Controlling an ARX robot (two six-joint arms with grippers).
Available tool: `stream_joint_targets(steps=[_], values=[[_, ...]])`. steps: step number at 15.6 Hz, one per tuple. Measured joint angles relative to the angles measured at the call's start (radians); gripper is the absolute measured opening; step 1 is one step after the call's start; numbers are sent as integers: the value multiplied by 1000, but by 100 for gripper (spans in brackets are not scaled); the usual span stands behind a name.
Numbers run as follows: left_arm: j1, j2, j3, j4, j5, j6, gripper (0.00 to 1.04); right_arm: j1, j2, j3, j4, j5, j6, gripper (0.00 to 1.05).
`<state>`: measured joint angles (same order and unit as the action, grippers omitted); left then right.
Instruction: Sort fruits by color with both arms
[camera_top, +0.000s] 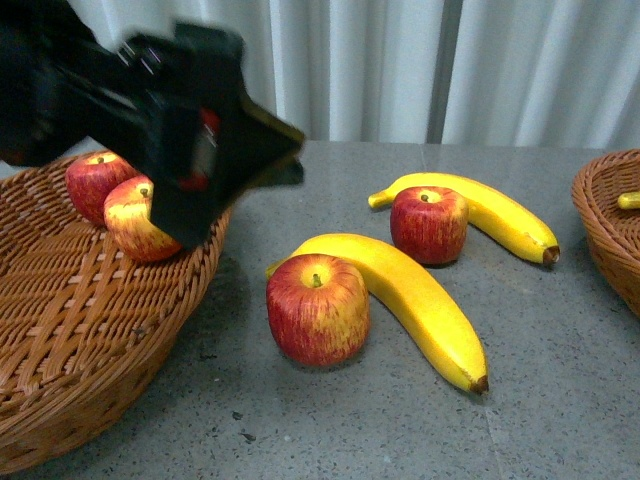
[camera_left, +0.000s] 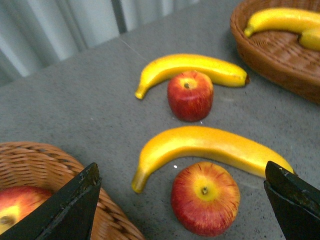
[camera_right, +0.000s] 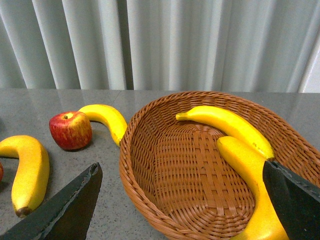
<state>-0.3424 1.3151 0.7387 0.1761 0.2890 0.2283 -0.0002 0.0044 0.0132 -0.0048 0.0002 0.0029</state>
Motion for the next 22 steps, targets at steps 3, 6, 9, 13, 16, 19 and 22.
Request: stream_joint_targets(steps=[3,6,9,13,16,19,22], values=[[-30,121,32,-30,4,99,98,0,0,0,0,0,0,98],[-40,230,71,-24,27,175,98,0,0,0,0,0,0,98],[-66,309,116,-5,76,193,98,0,0,0,0,0,0,98],[-91,362,138,-19,40,195,98,0,0,0,0,0,0,98],[-90,403,141,-21,15,195,98,0,0,0,0,0,0,98],[-90,431,161,-18,22,197,98,0,0,0,0,0,0,98],[-96,434,163,-24,35,198,81,0,0,0,0,0,0,98]])
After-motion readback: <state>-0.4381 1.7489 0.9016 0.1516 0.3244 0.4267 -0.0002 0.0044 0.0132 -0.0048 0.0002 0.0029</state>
